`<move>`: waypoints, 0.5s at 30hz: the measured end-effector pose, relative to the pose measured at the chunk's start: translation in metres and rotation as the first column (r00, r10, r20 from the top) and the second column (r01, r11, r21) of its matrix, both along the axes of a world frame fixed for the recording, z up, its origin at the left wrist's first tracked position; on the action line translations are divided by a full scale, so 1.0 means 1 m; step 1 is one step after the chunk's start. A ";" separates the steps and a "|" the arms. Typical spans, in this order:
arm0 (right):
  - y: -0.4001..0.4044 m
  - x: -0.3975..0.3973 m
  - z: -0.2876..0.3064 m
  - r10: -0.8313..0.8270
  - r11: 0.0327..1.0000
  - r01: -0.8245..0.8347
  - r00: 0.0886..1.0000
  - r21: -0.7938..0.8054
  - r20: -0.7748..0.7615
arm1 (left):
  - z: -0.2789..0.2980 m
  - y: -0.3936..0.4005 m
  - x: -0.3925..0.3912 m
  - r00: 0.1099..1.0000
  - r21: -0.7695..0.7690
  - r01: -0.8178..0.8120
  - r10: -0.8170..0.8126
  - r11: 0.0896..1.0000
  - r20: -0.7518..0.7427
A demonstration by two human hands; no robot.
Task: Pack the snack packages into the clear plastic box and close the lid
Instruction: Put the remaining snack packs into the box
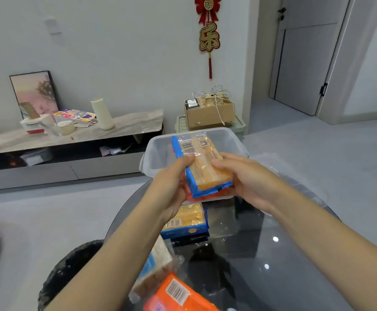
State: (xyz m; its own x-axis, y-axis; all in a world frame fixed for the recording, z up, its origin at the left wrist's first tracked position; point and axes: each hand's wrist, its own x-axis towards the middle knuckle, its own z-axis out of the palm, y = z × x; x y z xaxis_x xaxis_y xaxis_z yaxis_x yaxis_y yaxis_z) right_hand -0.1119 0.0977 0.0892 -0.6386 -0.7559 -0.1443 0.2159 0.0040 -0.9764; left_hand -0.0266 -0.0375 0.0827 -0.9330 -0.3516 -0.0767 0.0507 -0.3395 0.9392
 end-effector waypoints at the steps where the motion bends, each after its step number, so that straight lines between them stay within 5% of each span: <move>1: -0.005 -0.004 0.006 0.003 1.000 -0.003 1.000 -0.007 -0.004 | 0.008 -0.003 -0.004 1.000 -0.014 -0.013 0.013 1.000 -0.002; 10: -0.097 -0.065 0.040 -0.006 0.994 -0.002 0.997 0.105 0.074 | 0.049 -0.080 -0.074 0.953 -0.196 -0.158 0.202 0.968 0.226; 15: -0.140 -0.094 0.010 0.043 0.938 -0.113 0.976 0.327 0.213 | 0.023 -0.115 -0.102 0.797 -0.405 0.011 0.236 0.914 0.556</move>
State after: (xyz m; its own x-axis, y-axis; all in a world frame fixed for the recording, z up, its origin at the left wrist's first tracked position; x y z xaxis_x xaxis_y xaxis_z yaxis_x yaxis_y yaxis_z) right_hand -0.2056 -0.0422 0.0994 -0.5113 -0.6874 -0.5158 0.3913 0.3482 -0.8519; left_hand -0.1283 -0.1520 0.1056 -0.7013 -0.5672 -0.4319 -0.5306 0.0107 0.8475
